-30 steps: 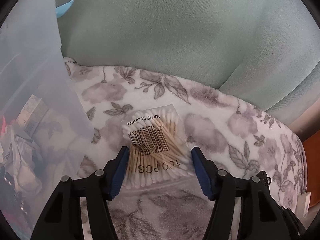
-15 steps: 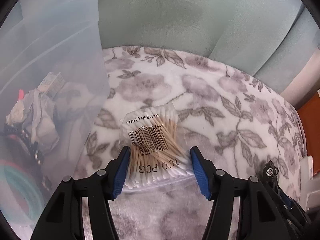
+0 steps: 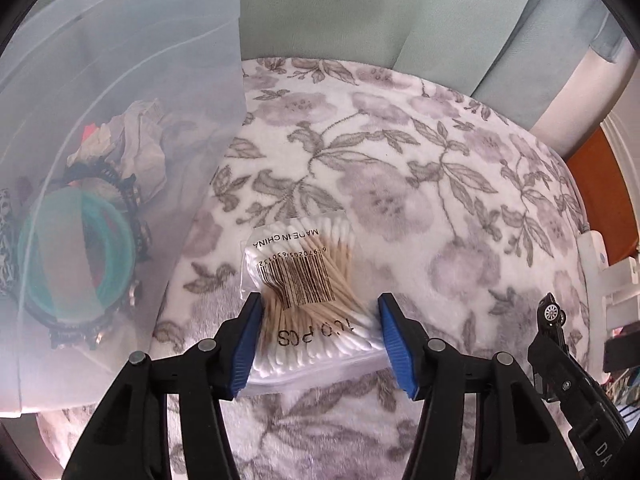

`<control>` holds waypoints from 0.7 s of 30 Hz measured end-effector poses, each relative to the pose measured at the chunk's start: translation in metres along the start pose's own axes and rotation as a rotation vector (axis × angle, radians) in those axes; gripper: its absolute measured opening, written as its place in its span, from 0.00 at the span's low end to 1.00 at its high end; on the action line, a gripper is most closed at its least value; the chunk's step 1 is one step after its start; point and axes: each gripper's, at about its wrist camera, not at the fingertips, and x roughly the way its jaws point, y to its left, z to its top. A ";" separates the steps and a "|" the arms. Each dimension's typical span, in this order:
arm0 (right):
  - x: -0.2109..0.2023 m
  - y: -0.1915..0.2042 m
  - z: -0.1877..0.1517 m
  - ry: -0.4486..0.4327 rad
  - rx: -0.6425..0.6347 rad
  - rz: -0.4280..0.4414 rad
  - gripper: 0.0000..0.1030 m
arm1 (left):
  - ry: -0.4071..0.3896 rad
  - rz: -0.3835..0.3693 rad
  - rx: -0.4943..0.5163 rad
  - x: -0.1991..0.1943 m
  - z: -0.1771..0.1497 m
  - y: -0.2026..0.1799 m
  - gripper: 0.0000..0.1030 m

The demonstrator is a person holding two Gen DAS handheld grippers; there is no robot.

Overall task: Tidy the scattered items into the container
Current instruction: 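Lift the swab pack with the left tool while the right tool lifts the toy car toward the box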

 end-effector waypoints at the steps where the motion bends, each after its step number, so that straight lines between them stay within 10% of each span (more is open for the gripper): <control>1: -0.006 0.003 -0.001 -0.008 0.001 0.002 0.35 | -0.006 -0.009 0.005 -0.013 -0.008 -0.005 0.57; 21: -0.137 0.052 -0.011 -0.251 -0.064 0.055 0.35 | -0.251 -0.109 0.086 -0.148 -0.010 -0.012 0.57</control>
